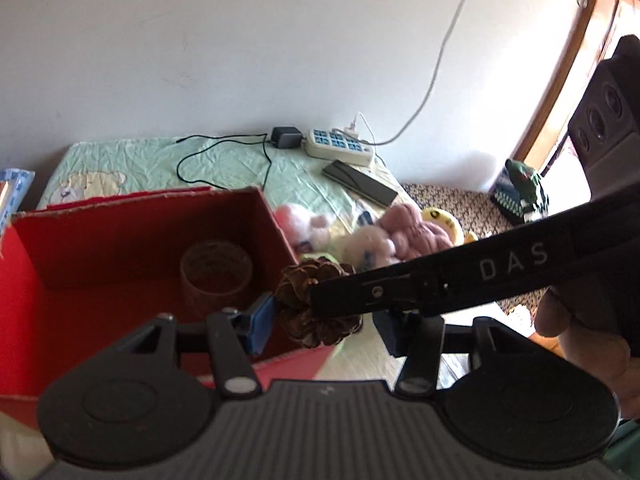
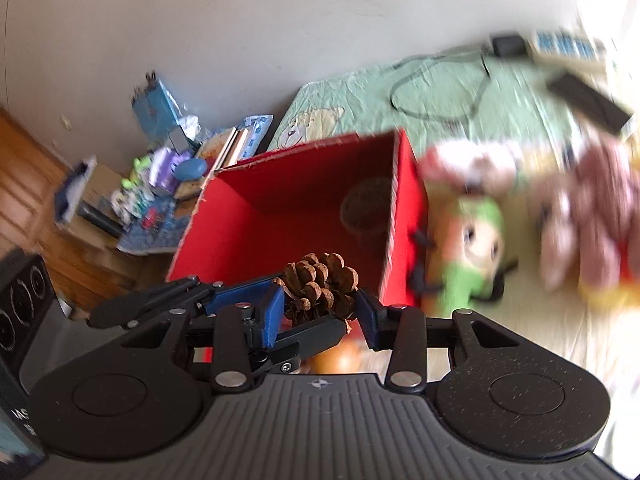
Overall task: Organize objects
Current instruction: 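Carry the pine cone with the right gripper into the red box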
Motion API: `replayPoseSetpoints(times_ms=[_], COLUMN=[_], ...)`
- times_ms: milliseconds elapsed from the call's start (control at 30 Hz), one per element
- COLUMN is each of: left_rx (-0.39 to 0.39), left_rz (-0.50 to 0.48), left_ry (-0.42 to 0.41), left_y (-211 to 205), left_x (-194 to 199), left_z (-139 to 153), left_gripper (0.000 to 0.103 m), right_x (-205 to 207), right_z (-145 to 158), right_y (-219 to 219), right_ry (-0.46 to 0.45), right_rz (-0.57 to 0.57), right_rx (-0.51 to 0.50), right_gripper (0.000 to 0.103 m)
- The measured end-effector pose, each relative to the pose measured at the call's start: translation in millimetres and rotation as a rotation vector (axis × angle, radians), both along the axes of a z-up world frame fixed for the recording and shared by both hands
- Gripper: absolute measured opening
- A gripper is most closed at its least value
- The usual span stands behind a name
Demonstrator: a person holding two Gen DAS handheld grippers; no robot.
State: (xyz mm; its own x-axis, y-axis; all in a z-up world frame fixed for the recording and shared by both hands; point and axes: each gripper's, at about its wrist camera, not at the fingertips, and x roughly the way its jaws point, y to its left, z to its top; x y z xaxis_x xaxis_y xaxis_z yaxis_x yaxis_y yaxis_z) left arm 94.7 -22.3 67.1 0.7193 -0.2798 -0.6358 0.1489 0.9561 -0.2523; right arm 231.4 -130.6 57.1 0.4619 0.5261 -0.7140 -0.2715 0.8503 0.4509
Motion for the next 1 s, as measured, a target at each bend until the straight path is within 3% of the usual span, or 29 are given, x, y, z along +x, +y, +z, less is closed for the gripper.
replayPoseSetpoints(times_ms=[267,600,800,1000], left_rx=[-0.136,-0.2,-0.212,-0.228], left_rz=[0.056,0.037,0.022,0.015], left_ry=[0.097,0.244,0.286,0.29], left_y=[48.7,52.9,51.4,49.8], left_x=[35.6,59.5,67.5,69.4], left_z=[-43.2,-91.0,-104.6,-110.3], left_gripper=[0.054,0.054,0.054,0.058], right_x=[62.1,98.4,102.9,105.7], right_z=[-21.1,-56.9,-68.9,-76.7], right_y=[43.1,81.2,97.5,103.1], right_ry=[0.062,0.21,0.254,0.28], right_rz=[0.155,0.324,0.371,0.385], right_rx=[-0.229,-0.481,-0.58,-0.618], right_gripper=[0.042,0.042,0.041,0.043])
